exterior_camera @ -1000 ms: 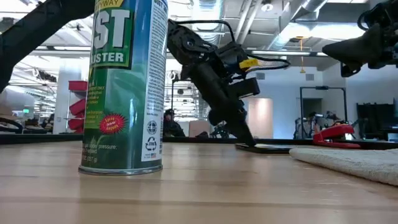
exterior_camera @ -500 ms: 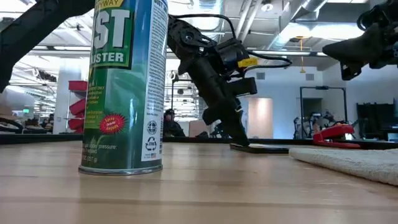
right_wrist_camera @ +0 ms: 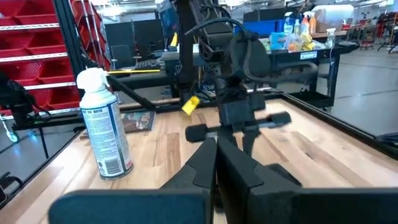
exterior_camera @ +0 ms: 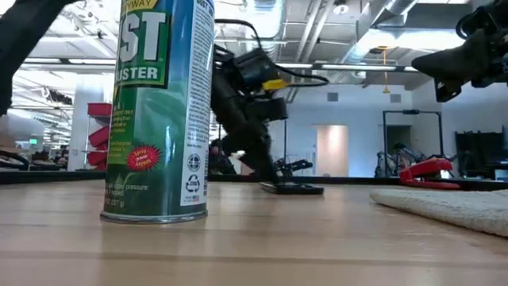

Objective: Apply microfiber cloth
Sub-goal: Prepare the black phone to the center, then spray the back of the cellphone using the spray bottle

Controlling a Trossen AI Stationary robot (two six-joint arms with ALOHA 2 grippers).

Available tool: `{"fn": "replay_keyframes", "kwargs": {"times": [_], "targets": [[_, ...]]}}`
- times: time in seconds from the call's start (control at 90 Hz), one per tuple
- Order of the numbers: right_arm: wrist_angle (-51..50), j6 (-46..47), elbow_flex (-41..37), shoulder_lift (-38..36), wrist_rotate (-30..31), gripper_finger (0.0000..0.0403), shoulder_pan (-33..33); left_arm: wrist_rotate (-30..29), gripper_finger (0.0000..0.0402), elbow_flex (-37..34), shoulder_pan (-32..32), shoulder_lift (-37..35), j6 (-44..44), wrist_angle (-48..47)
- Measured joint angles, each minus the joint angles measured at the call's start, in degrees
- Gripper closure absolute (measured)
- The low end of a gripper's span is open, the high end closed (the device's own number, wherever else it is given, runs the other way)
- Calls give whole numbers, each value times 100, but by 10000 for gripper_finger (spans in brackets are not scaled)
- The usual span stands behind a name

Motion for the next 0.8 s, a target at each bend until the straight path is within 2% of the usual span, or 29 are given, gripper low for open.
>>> {"fn": "replay_keyframes", "kwargs": {"times": [0.256, 0.467, 0.633, 0.8], "targets": [[249, -10, -24, -4, 6, 403, -2, -84, 402, -126, 2, -1191, -321, -139], [149, -266, -22, 2, 18, 403, -19, -87, 402, -115, 2, -1990, -543, -836], [117, -540, -17, 106, 58, 403, -298, -140, 402, -129, -11, -2568, -655, -1716], [-271, -408, 201, 476, 69, 403, -666, -181, 402, -648, -37, -3234, -939, -1566]]}}
